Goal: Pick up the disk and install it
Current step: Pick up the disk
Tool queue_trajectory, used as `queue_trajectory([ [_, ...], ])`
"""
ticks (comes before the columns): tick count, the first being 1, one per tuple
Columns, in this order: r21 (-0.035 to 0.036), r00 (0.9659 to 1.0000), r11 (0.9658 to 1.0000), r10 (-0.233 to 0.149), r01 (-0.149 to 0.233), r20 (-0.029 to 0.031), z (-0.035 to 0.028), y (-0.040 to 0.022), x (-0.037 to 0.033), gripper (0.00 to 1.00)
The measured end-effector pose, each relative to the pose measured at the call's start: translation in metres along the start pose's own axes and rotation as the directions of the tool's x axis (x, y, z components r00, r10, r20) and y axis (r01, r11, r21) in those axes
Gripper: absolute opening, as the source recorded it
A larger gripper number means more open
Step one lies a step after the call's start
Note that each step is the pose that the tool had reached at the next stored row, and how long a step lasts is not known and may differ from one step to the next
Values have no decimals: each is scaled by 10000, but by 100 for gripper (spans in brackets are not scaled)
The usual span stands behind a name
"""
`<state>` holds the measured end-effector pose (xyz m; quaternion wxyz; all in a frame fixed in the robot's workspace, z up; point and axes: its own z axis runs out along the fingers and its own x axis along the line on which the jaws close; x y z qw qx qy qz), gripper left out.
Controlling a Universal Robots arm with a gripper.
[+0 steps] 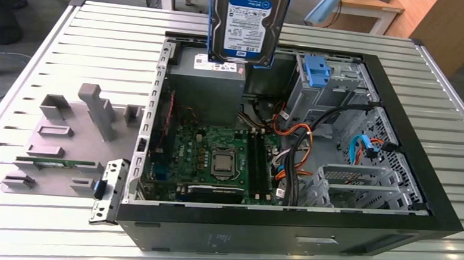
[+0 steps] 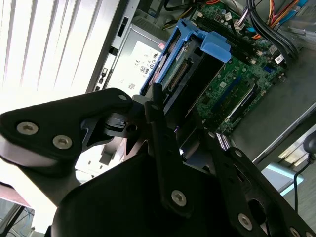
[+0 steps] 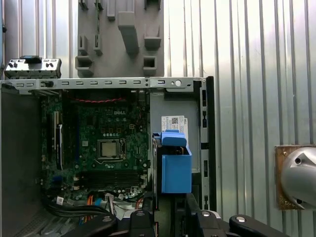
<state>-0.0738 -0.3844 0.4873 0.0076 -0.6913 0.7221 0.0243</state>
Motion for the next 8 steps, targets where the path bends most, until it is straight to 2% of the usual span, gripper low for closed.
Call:
queue_trajectory([
  [8,-1,10000,10000,0,0,-1,-1,-1,13,35],
])
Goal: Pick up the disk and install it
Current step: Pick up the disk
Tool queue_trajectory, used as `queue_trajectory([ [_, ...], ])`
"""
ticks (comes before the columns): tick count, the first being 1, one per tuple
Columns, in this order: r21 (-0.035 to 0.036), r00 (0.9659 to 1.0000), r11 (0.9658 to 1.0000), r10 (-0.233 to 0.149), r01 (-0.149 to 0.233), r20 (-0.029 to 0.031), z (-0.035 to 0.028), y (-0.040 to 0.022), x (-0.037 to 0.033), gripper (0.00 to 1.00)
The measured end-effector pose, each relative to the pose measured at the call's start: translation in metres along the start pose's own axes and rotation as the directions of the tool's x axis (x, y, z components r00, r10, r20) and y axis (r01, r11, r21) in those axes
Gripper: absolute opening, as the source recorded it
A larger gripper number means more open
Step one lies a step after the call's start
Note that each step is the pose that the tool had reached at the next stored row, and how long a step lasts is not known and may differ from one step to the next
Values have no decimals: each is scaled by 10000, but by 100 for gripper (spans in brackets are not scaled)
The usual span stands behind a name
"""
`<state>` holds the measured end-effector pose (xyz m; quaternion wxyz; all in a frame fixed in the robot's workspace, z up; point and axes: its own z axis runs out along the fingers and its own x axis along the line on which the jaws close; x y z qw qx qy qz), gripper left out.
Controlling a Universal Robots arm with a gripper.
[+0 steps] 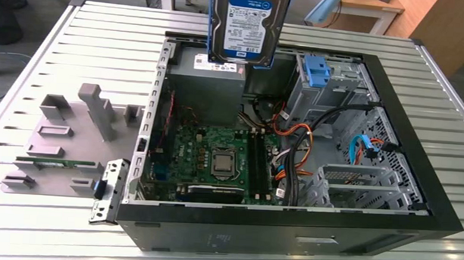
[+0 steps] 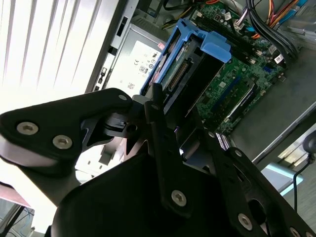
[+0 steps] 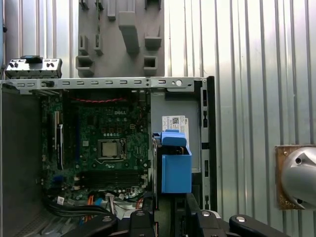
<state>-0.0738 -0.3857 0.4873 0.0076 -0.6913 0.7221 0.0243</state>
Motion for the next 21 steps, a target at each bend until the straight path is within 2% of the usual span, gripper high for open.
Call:
queue_trajectory([
  [10,2,10000,10000,1,-1,-10,-1,-1,39,35],
  [21,3,10000,10000,1,-1,-71,-3,-3,64,35],
])
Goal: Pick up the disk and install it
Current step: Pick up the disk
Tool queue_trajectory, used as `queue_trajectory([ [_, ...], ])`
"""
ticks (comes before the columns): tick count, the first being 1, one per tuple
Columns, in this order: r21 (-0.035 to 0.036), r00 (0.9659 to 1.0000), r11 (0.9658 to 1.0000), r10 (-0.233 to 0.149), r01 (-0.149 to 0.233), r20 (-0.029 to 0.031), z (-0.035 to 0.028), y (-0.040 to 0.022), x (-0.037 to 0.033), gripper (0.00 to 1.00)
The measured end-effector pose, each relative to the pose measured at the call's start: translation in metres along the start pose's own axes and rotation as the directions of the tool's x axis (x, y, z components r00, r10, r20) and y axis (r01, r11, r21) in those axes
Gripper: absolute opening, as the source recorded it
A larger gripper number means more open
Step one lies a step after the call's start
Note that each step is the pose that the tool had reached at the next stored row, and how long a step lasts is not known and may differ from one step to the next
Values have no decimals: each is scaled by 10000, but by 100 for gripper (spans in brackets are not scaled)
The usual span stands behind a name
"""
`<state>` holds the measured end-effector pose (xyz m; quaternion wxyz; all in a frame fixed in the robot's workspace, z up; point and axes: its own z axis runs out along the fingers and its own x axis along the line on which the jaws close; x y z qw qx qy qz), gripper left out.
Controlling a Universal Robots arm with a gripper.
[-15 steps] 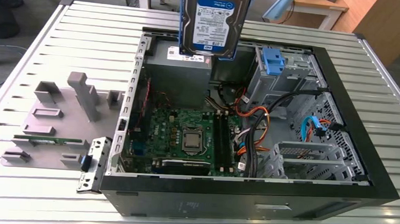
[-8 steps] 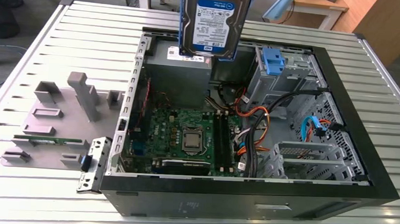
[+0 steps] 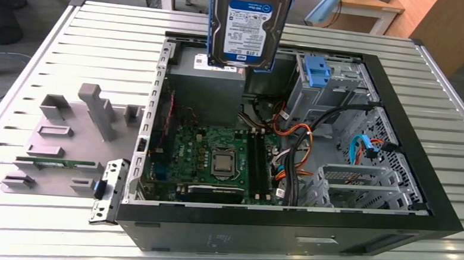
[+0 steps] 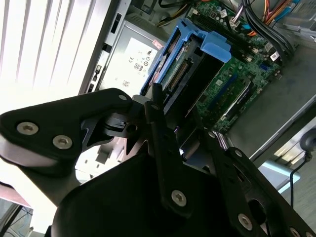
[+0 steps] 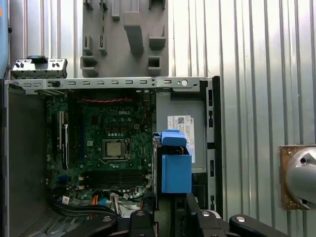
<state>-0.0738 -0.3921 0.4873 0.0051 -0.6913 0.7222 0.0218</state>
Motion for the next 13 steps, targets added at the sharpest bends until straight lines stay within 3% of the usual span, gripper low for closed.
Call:
queue_trajectory([
  [13,2,10000,10000,1,-1,-34,-2,-2,49,35],
])
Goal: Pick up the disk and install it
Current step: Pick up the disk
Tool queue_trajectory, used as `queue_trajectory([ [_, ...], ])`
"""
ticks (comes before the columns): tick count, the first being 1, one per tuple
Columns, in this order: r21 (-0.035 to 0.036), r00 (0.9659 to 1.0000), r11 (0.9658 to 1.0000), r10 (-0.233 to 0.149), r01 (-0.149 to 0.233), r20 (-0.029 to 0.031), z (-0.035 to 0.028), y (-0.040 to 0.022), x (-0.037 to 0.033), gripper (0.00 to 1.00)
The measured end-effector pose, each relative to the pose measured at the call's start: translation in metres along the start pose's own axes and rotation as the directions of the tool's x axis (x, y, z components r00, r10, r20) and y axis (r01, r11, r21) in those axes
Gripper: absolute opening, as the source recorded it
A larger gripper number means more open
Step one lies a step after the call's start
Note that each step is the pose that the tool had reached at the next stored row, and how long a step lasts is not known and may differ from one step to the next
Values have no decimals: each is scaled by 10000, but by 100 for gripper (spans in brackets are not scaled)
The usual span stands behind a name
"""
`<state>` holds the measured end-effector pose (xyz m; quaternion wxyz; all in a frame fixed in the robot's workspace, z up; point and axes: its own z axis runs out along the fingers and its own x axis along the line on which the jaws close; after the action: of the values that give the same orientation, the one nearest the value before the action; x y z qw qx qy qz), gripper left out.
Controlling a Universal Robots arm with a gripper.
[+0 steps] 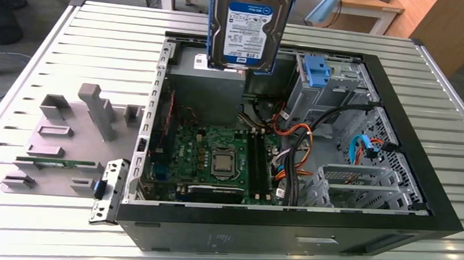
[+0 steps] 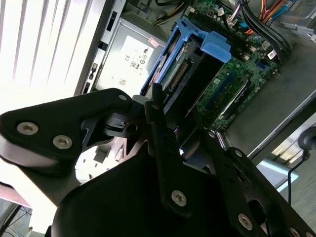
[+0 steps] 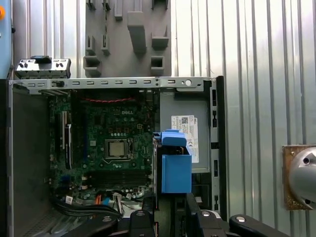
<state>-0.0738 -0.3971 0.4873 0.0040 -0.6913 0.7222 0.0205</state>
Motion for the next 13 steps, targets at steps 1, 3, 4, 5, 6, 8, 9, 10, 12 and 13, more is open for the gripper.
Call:
queue_trajectory([
  [1,-1,10000,10000,0,0,-3,-1,0,5,35],
  [3,0,10000,10000,0,0,-9,-1,0,14,35],
  [4,0,10000,10000,0,0,-11,-1,-1,19,35],
  [5,0,10000,10000,0,0,-13,-1,-1,25,35],
  [6,0,10000,10000,1,-1,-14,-1,-1,30,35],
  [8,0,10000,10000,2,-2,-19,-2,-1,40,35],
  [9,1,10000,10000,2,-2,-20,-1,-1,42,35],
  [10,1,10000,10000,2,-2,-22,-2,-1,44,35],
  [12,0,10000,10000,1,-1,-23,-2,-2,44,35],
  [13,1,10000,10000,1,-1,-22,-2,-2,45,35],
])
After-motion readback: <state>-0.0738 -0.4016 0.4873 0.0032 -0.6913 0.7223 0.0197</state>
